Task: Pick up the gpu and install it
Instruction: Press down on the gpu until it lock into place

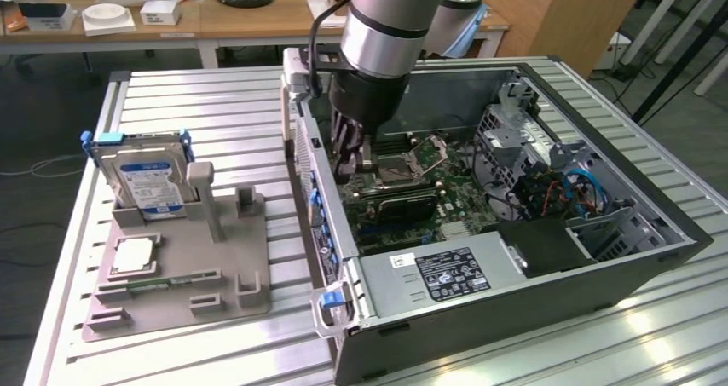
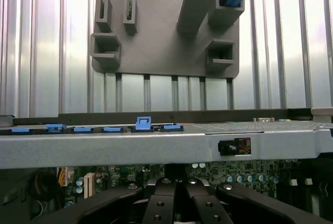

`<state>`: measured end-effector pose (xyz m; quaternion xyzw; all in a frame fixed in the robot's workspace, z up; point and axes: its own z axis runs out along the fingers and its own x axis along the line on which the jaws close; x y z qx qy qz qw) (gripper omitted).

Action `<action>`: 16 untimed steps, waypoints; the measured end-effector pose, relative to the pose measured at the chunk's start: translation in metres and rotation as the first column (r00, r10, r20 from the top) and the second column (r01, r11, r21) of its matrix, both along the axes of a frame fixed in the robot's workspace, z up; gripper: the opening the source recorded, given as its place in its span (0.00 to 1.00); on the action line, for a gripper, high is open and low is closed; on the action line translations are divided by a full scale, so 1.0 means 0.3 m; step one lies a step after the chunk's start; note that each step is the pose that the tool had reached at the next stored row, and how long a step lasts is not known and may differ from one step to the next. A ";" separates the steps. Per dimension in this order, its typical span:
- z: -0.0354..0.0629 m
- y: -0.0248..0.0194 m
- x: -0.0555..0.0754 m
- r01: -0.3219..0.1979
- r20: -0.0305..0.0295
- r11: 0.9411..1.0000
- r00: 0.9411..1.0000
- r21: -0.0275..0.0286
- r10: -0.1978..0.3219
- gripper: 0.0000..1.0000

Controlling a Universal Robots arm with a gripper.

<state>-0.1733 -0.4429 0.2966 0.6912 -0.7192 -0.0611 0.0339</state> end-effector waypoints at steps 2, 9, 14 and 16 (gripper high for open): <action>0.000 0.000 -0.001 0.000 0.000 1.000 1.000 -0.004 0.000 0.11; 0.000 -0.001 -0.003 0.000 0.000 1.000 1.000 -0.012 0.000 0.11; 0.000 -0.001 -0.004 0.000 0.000 1.000 1.000 -0.014 0.000 0.11; 0.000 -0.001 -0.005 0.000 0.000 1.000 1.000 -0.018 0.000 0.11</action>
